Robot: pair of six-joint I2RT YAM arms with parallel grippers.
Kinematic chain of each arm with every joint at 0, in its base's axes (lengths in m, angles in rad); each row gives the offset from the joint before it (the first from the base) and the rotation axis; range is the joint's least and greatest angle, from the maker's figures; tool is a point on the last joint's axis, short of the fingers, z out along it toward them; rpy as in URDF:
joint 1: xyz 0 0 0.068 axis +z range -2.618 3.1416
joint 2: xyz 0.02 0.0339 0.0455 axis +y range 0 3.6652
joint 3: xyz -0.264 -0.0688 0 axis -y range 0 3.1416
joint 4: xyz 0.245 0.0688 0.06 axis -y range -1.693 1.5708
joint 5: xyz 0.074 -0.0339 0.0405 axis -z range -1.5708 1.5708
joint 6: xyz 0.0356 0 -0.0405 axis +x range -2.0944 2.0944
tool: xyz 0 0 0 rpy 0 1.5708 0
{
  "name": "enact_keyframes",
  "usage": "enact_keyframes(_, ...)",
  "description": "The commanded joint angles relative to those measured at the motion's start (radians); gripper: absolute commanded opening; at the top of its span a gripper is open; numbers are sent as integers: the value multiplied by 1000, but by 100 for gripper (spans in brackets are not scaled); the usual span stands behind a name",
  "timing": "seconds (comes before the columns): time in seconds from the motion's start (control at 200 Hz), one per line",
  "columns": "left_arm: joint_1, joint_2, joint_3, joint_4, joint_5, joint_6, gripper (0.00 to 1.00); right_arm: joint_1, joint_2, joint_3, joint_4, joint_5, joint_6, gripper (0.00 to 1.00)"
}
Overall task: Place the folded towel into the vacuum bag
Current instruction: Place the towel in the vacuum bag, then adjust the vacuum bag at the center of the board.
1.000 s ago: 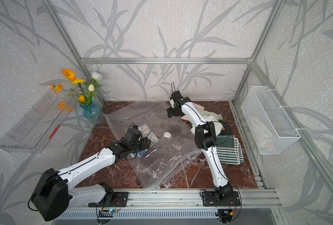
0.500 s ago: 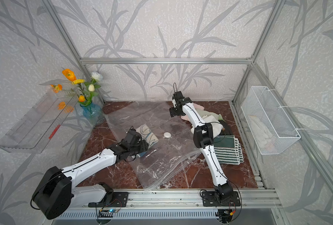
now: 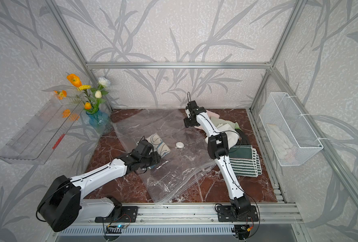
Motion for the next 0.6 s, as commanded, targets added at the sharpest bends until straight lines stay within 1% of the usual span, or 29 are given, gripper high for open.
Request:
enact_keyframes(0.0, 8, 16, 11, -17, -44, -22, 62, -2, 28, 5, -23, -18, -6, 49)
enact_keyframes(0.085, 15, 33, 3, -12, -80, -21, 62, 9, -4, -14, -23, -14, -24, 32)
enact_keyframes(0.195, 40, 65, -6, 14, -69, -28, 62, 39, -60, -18, -31, 15, -36, 14)
enact_keyframes(0.25, 43, 82, 1, 6, -79, -27, 62, 60, -96, -23, -34, 28, -45, 6)
enact_keyframes(0.3, 46, 97, 13, -13, -92, -22, 62, 82, -134, -34, -34, 53, -50, 0)
enact_keyframes(0.4, 48, 118, 34, -49, -125, -23, 62, 119, -222, -71, -32, 84, -48, 0)
enact_keyframes(0.49, 61, 136, 35, -72, -155, -27, 63, 139, -314, -142, -8, 113, -50, 0)
enact_keyframes(0.595, 98, 157, 35, -99, -187, -22, 63, 133, -455, -297, 62, 128, -26, 0)
